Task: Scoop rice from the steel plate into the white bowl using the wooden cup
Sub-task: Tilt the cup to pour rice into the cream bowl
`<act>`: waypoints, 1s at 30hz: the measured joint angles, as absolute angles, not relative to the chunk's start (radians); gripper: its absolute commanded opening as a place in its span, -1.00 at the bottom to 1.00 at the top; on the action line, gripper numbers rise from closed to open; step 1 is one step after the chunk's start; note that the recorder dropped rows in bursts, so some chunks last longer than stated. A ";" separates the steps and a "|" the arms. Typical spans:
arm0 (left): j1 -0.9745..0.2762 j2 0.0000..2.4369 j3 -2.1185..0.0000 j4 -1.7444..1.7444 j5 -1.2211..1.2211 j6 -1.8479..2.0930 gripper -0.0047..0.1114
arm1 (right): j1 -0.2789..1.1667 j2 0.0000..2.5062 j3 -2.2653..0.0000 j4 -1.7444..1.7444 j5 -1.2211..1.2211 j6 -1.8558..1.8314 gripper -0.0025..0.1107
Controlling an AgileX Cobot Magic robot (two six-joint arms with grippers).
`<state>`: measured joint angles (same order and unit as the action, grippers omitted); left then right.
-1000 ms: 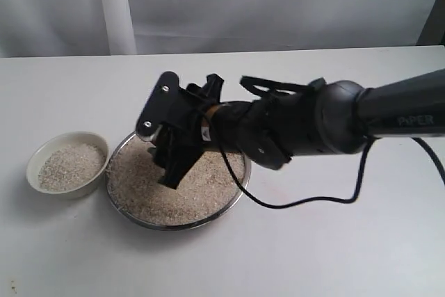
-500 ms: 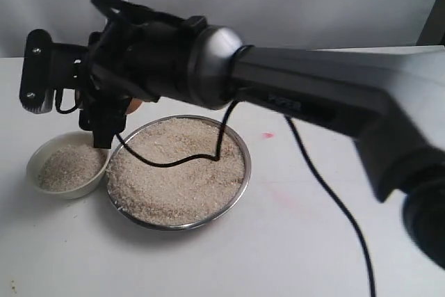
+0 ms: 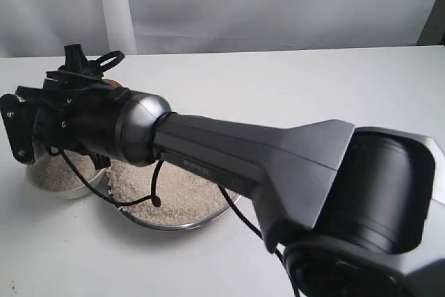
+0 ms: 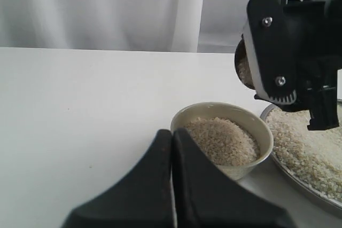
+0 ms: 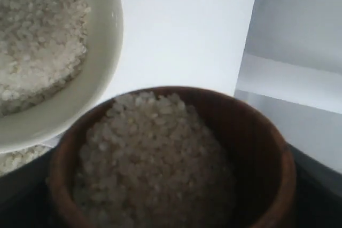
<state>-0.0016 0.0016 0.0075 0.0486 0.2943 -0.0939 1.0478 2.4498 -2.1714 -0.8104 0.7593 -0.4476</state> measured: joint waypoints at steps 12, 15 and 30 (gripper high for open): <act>-0.002 0.002 0.008 0.049 0.294 -0.094 -0.92 | 1.086 2.510 -2.171 -1.050 0.754 -0.492 -0.96; -0.002 0.002 0.008 0.049 0.294 -0.094 -0.92 | 1.096 2.513 -2.171 -1.093 0.742 -0.495 -0.96; -0.002 0.002 0.008 0.049 0.294 -0.094 -0.92 | 1.105 2.514 -2.171 -1.209 0.717 -0.534 -0.96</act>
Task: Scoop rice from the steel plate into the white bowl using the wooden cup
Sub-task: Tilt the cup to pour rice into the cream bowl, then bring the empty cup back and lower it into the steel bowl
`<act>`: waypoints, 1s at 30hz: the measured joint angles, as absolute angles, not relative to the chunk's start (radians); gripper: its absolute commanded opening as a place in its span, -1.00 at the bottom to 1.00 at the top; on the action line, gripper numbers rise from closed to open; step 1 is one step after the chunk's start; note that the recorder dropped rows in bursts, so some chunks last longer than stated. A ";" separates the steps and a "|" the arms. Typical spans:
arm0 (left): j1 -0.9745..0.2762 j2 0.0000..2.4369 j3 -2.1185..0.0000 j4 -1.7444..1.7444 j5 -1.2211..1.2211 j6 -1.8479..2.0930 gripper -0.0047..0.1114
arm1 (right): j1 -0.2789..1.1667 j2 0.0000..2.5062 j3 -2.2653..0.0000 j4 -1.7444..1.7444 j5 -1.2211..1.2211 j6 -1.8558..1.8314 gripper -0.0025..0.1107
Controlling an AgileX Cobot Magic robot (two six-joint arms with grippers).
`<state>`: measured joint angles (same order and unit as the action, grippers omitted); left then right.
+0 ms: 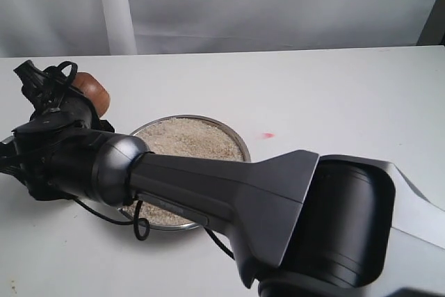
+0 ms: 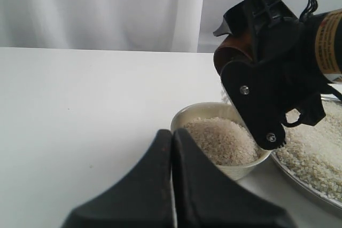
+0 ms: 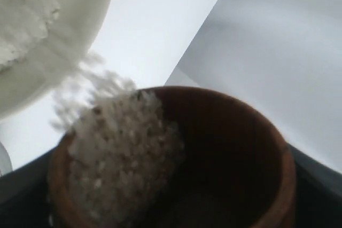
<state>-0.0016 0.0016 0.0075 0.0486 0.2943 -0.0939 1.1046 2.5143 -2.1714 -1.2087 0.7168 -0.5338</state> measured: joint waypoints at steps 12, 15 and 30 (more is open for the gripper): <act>-0.002 0.002 0.008 0.049 0.294 -0.094 -0.92 | 1.105 2.514 -2.171 -1.231 0.705 -0.652 -0.96; -0.002 0.002 0.008 0.049 0.294 -0.094 -0.92 | 1.105 2.515 -2.171 -1.233 0.705 -0.708 -0.96; -0.002 0.002 0.008 0.049 0.294 -0.094 -0.92 | 1.105 2.516 -2.171 -1.278 0.693 -0.752 -0.96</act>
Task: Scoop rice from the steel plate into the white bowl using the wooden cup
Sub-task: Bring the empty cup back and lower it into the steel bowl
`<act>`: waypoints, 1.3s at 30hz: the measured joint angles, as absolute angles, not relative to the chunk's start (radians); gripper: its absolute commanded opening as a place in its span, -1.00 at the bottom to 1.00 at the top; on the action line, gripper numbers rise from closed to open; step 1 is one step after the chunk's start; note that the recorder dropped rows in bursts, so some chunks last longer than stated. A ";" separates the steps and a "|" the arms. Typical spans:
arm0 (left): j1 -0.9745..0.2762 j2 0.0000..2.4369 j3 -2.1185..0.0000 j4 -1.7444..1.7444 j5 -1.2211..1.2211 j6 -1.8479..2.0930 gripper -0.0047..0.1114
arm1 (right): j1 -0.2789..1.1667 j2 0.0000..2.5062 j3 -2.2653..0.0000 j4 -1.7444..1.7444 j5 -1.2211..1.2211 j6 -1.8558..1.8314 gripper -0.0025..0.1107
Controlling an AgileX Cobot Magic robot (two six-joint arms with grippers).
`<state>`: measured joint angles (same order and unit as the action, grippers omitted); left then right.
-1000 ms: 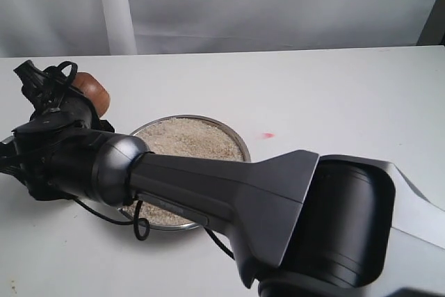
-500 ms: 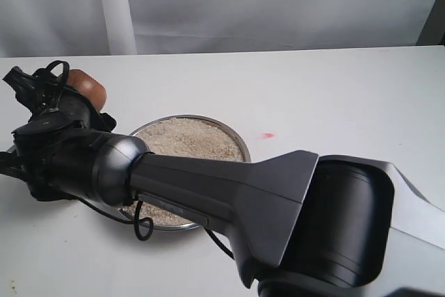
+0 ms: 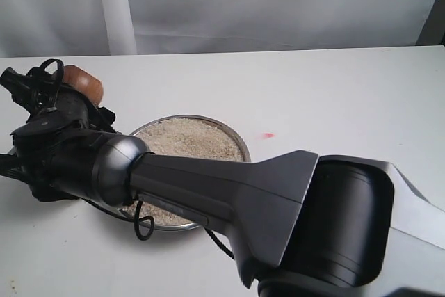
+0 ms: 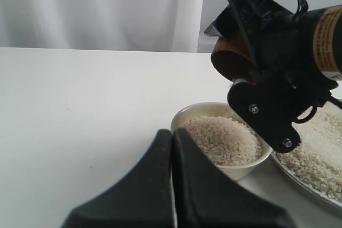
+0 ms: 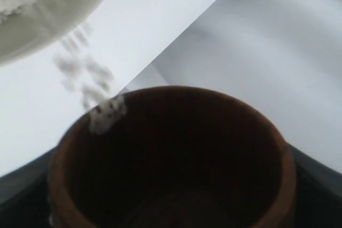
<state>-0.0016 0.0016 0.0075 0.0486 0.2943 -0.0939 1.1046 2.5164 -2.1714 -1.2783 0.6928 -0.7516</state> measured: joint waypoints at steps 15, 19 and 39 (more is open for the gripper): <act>-0.002 0.002 0.008 0.049 0.294 -0.094 -0.92 | 1.116 2.516 -2.171 -1.343 0.704 -0.627 -0.96; -0.002 0.002 0.008 0.049 0.294 -0.094 -0.92 | 1.116 2.506 -2.171 -1.196 0.782 -0.202 -0.96; -0.002 0.002 0.008 0.049 0.294 -0.094 -0.92 | 0.982 1.967 -1.771 -0.951 1.099 -0.239 -0.96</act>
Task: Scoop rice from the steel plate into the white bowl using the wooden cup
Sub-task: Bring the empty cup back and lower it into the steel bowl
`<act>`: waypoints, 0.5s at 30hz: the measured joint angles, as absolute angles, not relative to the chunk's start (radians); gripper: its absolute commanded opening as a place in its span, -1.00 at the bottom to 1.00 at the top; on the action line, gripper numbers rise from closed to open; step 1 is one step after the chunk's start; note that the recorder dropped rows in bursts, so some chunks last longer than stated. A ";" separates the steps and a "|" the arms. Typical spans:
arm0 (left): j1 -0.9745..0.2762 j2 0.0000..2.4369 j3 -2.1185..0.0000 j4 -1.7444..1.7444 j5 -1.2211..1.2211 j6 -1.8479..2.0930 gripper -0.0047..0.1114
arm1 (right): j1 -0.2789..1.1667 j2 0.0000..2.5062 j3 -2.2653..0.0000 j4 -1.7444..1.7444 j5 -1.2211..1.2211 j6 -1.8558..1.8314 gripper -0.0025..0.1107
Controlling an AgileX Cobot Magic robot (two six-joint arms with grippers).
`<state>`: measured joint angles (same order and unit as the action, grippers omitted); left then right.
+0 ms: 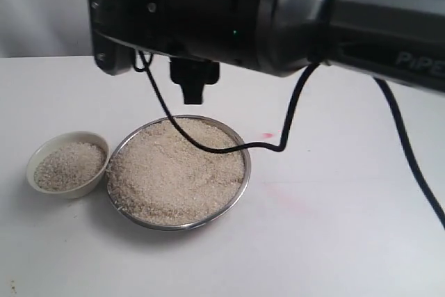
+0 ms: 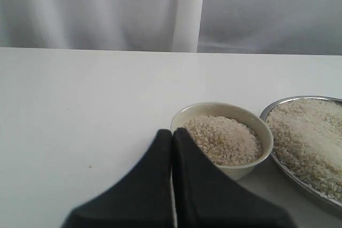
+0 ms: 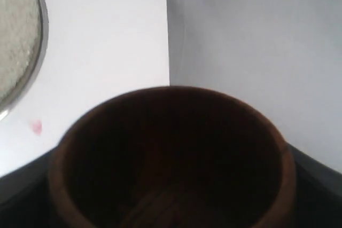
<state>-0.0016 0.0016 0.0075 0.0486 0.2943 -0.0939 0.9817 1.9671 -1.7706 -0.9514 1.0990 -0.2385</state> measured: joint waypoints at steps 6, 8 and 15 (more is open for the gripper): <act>-0.002 0.002 0.008 0.049 0.294 -0.094 -0.92 | 0.913 2.038 -1.690 -0.979 1.086 -0.247 -0.96; -0.002 0.002 0.008 0.049 0.294 -0.094 -0.92 | 0.904 2.076 -1.686 -0.983 1.077 -0.251 -0.96; -0.002 0.002 0.008 0.049 0.294 -0.094 -0.92 | 0.891 2.208 -1.682 -1.052 1.065 -0.255 -0.96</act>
